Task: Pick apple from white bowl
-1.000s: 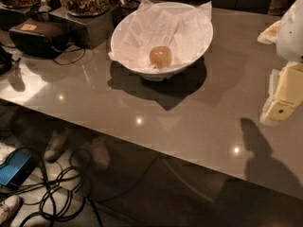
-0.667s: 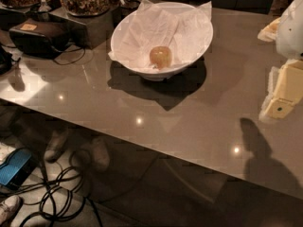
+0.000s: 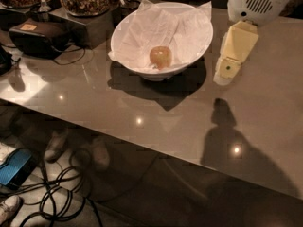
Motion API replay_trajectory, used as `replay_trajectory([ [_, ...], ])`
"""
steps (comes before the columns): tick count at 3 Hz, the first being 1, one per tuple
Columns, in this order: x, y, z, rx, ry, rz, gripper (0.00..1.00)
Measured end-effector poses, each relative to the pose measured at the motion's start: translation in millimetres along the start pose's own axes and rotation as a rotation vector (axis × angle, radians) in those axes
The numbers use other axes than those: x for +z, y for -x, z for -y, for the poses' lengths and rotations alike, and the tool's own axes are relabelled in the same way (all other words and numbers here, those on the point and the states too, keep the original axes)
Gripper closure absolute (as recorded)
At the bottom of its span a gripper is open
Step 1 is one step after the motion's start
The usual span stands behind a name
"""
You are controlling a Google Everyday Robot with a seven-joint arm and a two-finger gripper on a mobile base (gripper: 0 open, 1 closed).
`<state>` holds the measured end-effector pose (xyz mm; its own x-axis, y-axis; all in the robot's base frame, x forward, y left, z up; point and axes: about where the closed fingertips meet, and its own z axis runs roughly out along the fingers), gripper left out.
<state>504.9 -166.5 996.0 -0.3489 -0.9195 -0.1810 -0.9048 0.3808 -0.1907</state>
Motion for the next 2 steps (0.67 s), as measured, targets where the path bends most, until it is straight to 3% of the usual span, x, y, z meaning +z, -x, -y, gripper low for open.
replay_trajectory([
  [1, -0.7, 6.2, 5.1, -0.003, -0.024, 0.023, 0.0],
  [2, 5.7, 26.1, 11.7, 0.034, 0.018, 0.072, 0.0],
])
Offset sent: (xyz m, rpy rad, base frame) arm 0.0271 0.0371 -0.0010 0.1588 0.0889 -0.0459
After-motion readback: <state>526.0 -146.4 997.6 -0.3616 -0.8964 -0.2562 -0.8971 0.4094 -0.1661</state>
